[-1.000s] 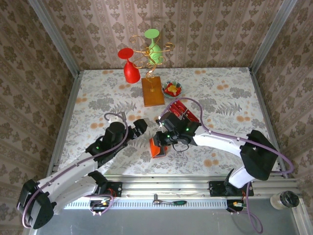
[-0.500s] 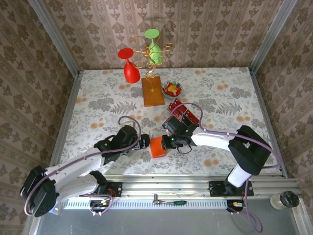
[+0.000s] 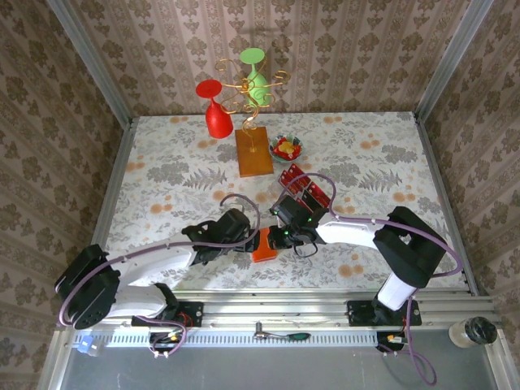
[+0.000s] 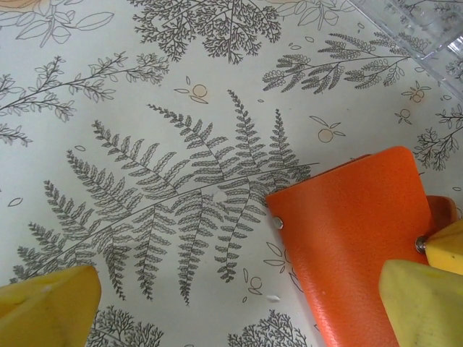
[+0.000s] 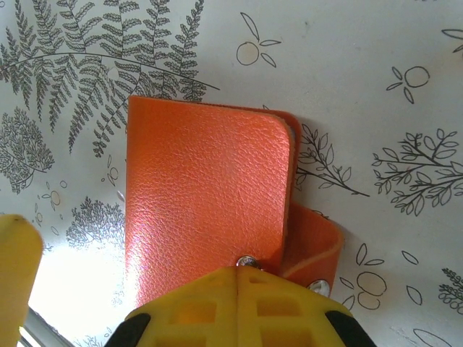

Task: Put the credit cards into the card holder
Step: Press the card holder at the bottom-center of the table.

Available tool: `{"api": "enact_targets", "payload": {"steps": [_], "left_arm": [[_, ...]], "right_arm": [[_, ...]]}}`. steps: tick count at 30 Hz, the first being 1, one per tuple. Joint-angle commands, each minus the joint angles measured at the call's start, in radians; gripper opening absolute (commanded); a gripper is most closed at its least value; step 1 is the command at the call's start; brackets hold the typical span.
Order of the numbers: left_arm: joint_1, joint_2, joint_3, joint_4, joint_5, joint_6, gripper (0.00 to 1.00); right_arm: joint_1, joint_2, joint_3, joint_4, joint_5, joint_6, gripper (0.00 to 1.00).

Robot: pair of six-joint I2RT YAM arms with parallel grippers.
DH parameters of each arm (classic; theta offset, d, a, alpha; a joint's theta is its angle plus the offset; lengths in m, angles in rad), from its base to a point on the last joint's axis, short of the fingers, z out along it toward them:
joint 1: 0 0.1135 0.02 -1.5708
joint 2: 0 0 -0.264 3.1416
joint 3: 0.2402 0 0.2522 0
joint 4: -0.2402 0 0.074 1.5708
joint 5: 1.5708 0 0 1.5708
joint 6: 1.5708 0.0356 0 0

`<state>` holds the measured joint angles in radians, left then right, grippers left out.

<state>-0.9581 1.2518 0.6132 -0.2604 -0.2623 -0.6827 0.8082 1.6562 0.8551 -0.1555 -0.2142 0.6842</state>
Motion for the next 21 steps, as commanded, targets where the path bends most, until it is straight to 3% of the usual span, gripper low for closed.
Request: {"api": "enact_targets", "payload": {"steps": [1, 15, 21], "left_arm": [[-0.014, 0.016, -0.007, 0.047, -0.005, 0.023, 1.00], [-0.071, 0.129, -0.034, 0.112, -0.013, -0.043, 1.00], [-0.077, 0.169, -0.033, 0.067, -0.031, -0.075, 0.92]], "right_arm": [[-0.006, 0.016, -0.021, 0.008, 0.003, 0.008, 0.02], [-0.013, -0.028, -0.040, 0.007, -0.008, 0.035, 0.02], [-0.085, -0.159, -0.046, -0.024, -0.038, 0.059, 0.03]]}}
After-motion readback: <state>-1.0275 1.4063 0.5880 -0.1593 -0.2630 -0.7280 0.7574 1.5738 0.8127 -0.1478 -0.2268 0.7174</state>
